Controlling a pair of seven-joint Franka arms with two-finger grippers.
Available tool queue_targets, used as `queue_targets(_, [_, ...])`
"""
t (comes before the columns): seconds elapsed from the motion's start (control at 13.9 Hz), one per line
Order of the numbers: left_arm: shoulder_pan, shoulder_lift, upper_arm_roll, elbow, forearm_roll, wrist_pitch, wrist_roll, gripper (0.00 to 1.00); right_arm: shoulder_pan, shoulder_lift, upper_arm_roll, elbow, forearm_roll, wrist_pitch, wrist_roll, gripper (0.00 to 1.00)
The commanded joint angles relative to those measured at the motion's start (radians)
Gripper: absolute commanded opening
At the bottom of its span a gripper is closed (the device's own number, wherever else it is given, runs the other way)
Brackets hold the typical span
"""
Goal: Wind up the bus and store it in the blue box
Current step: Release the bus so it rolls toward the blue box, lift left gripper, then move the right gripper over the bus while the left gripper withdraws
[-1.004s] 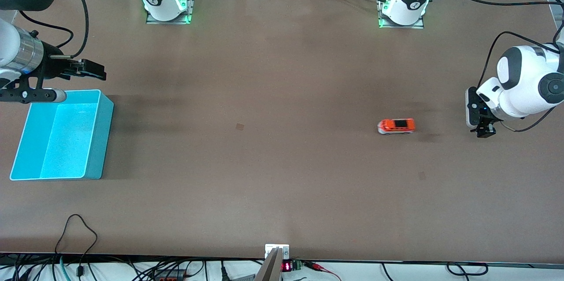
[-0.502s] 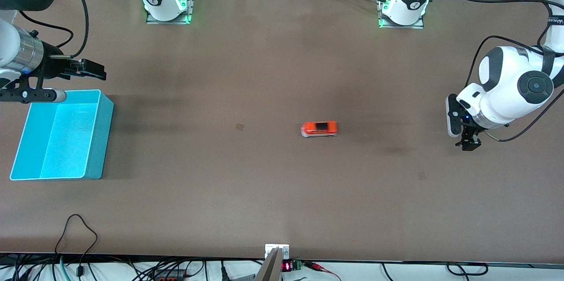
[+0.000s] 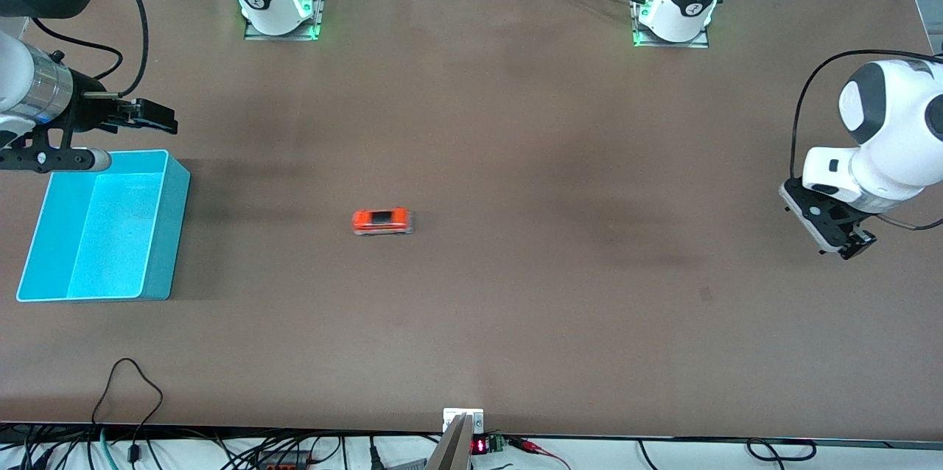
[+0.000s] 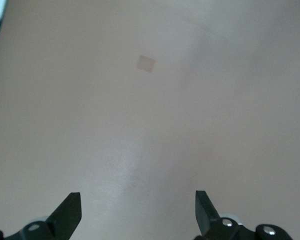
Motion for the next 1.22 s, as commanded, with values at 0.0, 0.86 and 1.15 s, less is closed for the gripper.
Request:
queue_targets(0.0, [-0.041,-0.020,0.036,0.011,-0.035,-0.029,-0.253,1.00,-0.010,-0.004,0.005,0.004,0.010,-0.014,-0.011,1.00])
queue_targets(0.86, [-0.135,-0.055,0.164,0.189,-0.281,-0.243,-0.936,1.00,-0.014,0.017,0.000,-0.023,-0.046,-0.071,-0.563,1.00])
queue_targets(1.15, [-0.158,-0.124,0.174,0.255,-0.270,-0.397,-1.026,1.00,-0.020,-0.007,0.000,-0.126,-0.046,-0.043,-0.733,1.00])
